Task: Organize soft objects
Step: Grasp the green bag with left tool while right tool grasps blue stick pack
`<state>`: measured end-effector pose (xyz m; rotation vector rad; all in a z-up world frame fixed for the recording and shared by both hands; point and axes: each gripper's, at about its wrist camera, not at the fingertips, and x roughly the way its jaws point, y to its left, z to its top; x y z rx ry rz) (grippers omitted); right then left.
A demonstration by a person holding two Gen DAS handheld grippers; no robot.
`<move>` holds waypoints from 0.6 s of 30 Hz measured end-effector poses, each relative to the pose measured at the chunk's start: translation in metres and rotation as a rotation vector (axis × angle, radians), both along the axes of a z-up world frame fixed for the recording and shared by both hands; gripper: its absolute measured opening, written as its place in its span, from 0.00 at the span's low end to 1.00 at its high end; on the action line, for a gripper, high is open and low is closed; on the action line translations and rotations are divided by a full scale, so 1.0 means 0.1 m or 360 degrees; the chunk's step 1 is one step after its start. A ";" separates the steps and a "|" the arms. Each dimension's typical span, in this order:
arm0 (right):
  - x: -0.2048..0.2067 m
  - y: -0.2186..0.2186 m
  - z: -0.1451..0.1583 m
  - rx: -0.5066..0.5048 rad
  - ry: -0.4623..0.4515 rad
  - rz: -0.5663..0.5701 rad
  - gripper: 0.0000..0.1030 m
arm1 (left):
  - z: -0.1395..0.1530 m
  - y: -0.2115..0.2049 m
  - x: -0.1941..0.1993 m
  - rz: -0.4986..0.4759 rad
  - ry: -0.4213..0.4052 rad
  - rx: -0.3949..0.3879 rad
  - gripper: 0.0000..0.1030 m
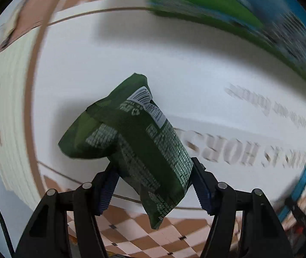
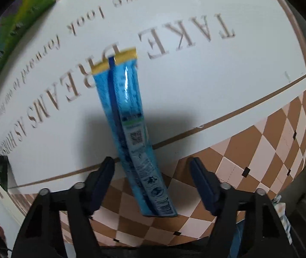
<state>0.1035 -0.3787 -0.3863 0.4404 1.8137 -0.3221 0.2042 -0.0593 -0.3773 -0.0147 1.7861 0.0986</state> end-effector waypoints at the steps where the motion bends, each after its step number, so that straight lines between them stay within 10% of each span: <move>1: -0.01 0.03 -0.01 -0.0012 0.0005 0.0034 0.63 | -0.02 -0.09 -0.02 -0.0028 0.0014 -0.0018 0.61; 7: 0.04 0.31 0.04 -0.0028 -0.0007 0.0250 0.31 | -0.19 -0.23 -0.08 0.0068 0.0075 -0.0083 0.68; 12: 0.06 0.43 0.03 -0.0050 0.0010 0.0314 0.31 | -0.26 -0.22 -0.11 0.0238 0.0092 -0.0098 0.73; 14: 0.06 0.45 0.02 -0.0048 0.0025 0.0330 0.31 | -0.22 -0.21 -0.15 0.0241 0.0042 -0.0090 0.59; 15: 0.07 0.46 0.03 -0.0050 0.0030 0.0343 0.31 | -0.19 -0.21 -0.20 0.0221 0.0011 -0.0084 0.35; 18: 0.07 0.53 0.04 -0.0038 0.0032 0.0381 0.20 | -0.10 -0.37 -0.25 0.0117 -0.0030 -0.0051 0.30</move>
